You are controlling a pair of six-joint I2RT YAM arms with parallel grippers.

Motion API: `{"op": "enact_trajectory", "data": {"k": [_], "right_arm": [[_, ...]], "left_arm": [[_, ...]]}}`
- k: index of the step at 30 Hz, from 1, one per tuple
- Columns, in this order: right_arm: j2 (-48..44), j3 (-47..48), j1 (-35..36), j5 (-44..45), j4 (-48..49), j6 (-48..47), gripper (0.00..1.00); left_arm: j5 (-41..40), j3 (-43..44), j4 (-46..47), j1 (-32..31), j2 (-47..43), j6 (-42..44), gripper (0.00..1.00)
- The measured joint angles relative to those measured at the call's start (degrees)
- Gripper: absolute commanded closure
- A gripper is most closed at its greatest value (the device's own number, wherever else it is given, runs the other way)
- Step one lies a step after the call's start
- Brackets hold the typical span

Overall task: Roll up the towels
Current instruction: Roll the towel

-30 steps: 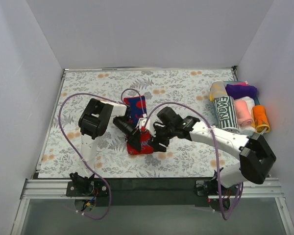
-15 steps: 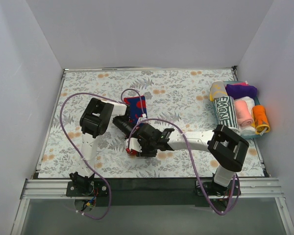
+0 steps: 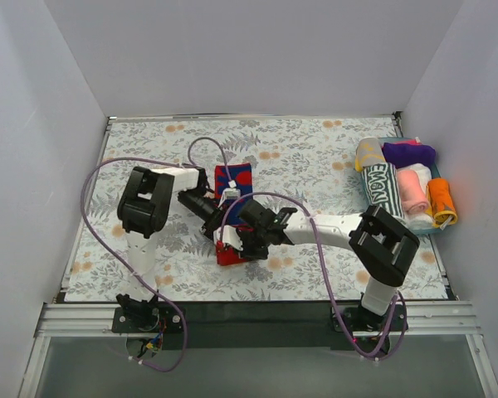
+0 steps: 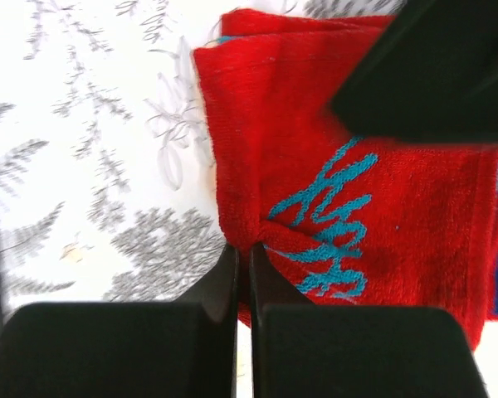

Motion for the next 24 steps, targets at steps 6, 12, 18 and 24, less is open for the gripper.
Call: {"op": "enact_trajectory", "data": {"k": [6,12,18,24], "right_arm": [[5.2,7.3,-5.9,-12.2,-10.6,2.7,0.99],[12.7,15.2,-11.6,-23.2,-18.0,6.2,0.99],[23.3,24.7,-14.4,-32.3,-26.5,8.2,0.99],[29.6,29.4,-16.6,-39.3,-32.8,10.6,0.99]], "left_arm": [[-2.4,-3.3,8.2,12.0,-13.0,-3.0,0.53],[-7.7,-13.9,21.6,25.9,-31.9,-8.0,0.51],[-21.6,-32.7,34.8,11.3,-59.5,-8.5,0.43],[-35.3,-45.3,44.1,-11.5,-76.7,-6.9,0.42]]}}
